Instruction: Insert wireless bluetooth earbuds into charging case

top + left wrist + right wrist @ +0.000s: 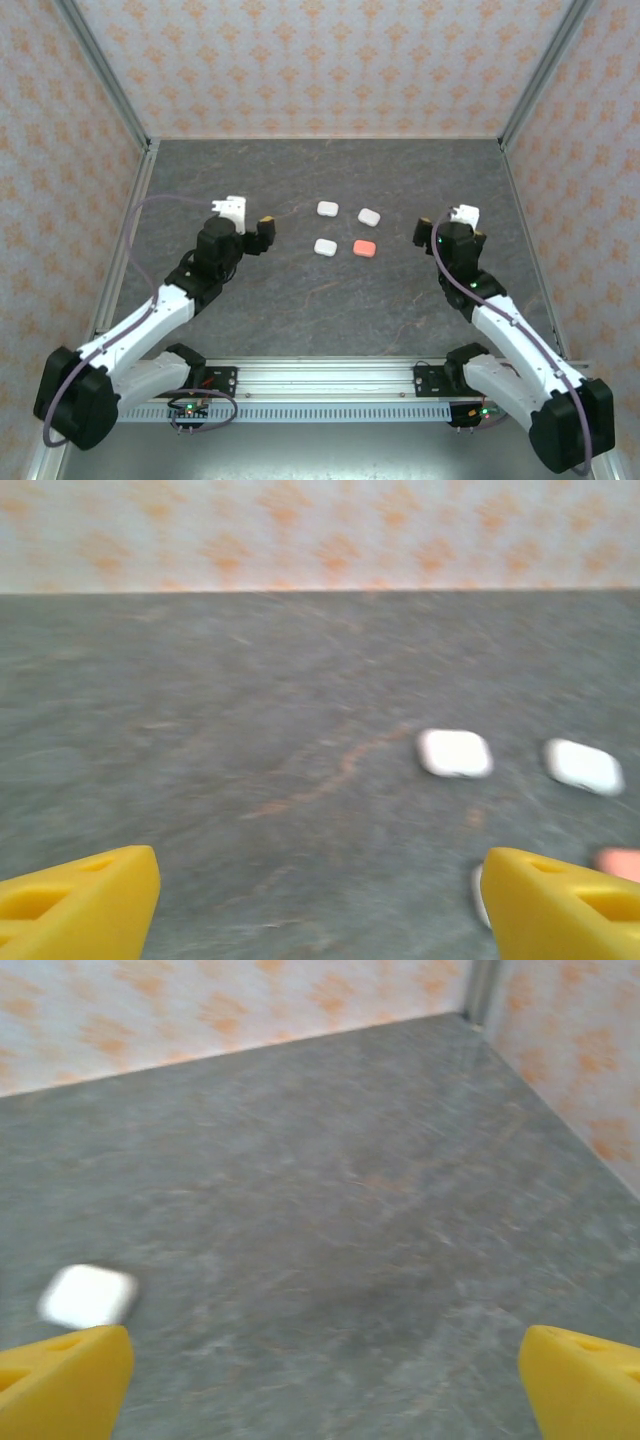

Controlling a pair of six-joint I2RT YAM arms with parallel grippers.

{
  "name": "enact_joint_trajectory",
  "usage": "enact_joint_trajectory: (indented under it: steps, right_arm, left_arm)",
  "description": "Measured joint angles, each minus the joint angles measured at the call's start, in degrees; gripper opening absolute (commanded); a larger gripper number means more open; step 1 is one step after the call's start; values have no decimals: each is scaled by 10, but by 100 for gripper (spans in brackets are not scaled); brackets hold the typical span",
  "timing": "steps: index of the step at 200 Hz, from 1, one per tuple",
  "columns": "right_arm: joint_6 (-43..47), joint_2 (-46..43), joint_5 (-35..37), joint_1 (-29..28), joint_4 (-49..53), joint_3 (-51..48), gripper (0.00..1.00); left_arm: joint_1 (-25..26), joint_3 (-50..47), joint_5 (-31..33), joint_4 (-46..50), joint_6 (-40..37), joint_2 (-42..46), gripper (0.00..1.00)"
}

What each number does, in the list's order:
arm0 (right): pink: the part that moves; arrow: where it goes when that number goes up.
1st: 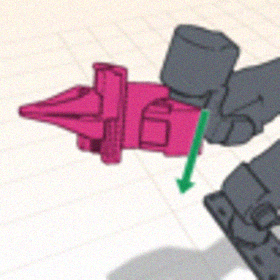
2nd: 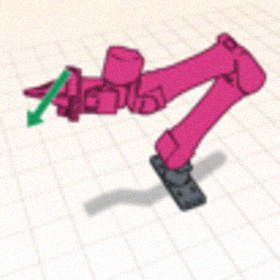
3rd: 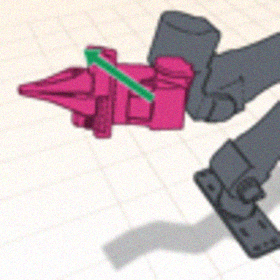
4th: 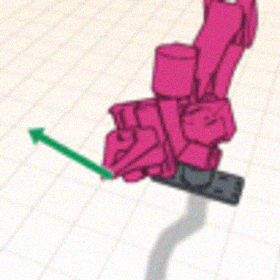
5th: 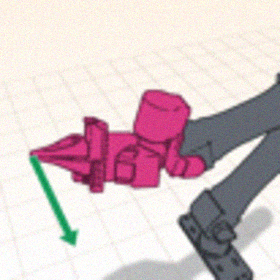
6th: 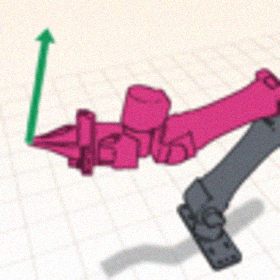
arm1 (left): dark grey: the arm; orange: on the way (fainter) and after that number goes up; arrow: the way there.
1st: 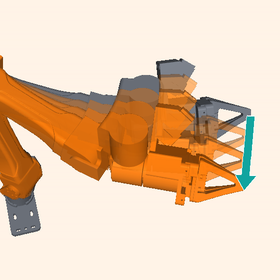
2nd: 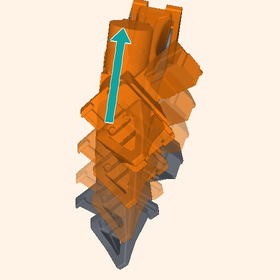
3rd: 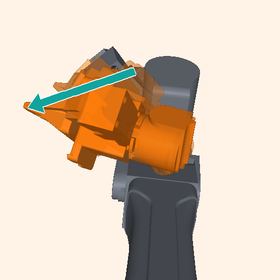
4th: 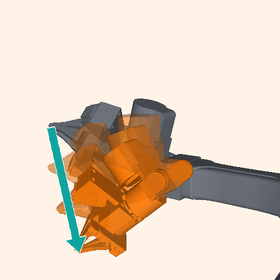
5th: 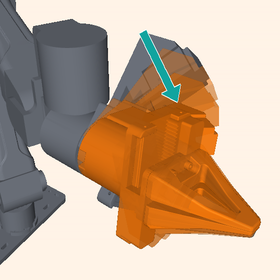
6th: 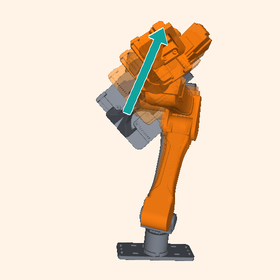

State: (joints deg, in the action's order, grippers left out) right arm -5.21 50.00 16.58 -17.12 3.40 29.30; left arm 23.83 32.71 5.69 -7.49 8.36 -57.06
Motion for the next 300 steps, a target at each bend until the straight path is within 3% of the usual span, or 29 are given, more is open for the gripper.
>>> enact_joint_trajectory:
  steps: [46,83,138,175,198,221,300]
  right_arm:
    - [41,66,0,69,-201,-104,99]
    - [95,193,-32,77,-388,-130,99]
    - [134,322,-86,83,-549,-144,99]
    - [113,374,-124,134,-509,-87,99]
    - [95,374,-150,172,-502,-57,99]
    - [87,374,-166,174,-490,-56,99]
    - [82,374,-180,173,-477,-56,99]
  left_arm:
    - [-28,-56,114,-60,-52,5,88]
    - [-72,-82,130,-106,-59,-32,88]
    - [-112,-124,122,-180,-103,-44,88]
    - [-143,-162,91,-246,-129,-81,88]
    - [-162,-179,73,-286,-130,-110,94]
    - [-174,-178,56,-307,-129,-134,100]
    - [-201,-162,-3,-400,-108,-255,100]
